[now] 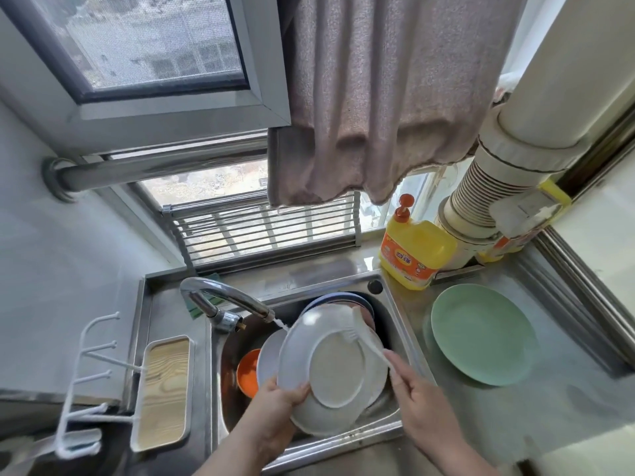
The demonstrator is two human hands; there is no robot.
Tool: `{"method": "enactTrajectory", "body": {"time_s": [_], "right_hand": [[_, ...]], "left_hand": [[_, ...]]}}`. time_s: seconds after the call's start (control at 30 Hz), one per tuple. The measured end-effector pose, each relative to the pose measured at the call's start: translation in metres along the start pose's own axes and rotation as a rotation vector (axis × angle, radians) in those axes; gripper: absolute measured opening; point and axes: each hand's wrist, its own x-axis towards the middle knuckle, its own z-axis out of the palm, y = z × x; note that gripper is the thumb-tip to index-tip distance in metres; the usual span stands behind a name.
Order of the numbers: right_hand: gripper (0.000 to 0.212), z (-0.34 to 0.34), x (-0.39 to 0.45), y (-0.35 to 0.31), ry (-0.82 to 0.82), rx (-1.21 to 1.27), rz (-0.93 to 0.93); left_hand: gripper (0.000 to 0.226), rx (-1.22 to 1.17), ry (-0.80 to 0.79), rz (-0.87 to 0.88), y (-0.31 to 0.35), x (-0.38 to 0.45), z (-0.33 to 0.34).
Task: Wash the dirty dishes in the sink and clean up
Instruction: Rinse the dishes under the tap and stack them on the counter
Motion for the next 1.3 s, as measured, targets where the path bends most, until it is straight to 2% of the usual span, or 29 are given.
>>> {"method": "enactTrajectory", "body": {"time_s": [0.1, 0.3, 0.43, 0.57, 0.7, 0.8, 0.9, 1.03, 1.3], "right_hand": [[0.036, -0.007, 0.009, 0.015, -0.003, 0.053, 0.142], [0.036, 0.015, -0.002, 0.01, 0.046, 0.143, 0.072], [0.037, 0.003, 0.005, 0.028, 0.061, 0.11, 0.22], [0.034, -0.011, 0.004, 0.032, 0.075, 0.187, 0.237], [0.03, -0.012, 0.005, 0.03, 0.077, 0.245, 0.231], [0.028, -0.011, 0.006, 0.03, 0.068, 0.262, 0.233], [0.029, -0.012, 0.008, 0.036, 0.101, 0.28, 0.238], [0.028, -0.024, 0.01, 0.04, 0.152, 0.27, 0.222], [0.035, -0.053, 0.009, 0.032, 0.25, 0.285, 0.182]], "left_hand": [[0.068, -0.108, 0.033, 0.003, 0.006, 0.003, -0.006], [0.054, -0.107, -0.026, -0.015, 0.003, 0.003, -0.002], [0.038, -0.218, -0.028, -0.059, -0.005, 0.005, 0.008], [0.038, -0.349, 0.083, -0.129, -0.004, 0.019, 0.0], [0.038, -0.351, 0.191, -0.109, 0.005, 0.037, -0.023], [0.046, -0.31, 0.195, -0.088, 0.017, 0.051, -0.042], [0.069, -0.294, 0.186, -0.043, 0.031, 0.063, -0.046], [0.083, -0.266, 0.156, -0.054, 0.045, 0.078, -0.046], [0.085, -0.31, 0.06, -0.149, 0.04, 0.091, -0.019]]}}
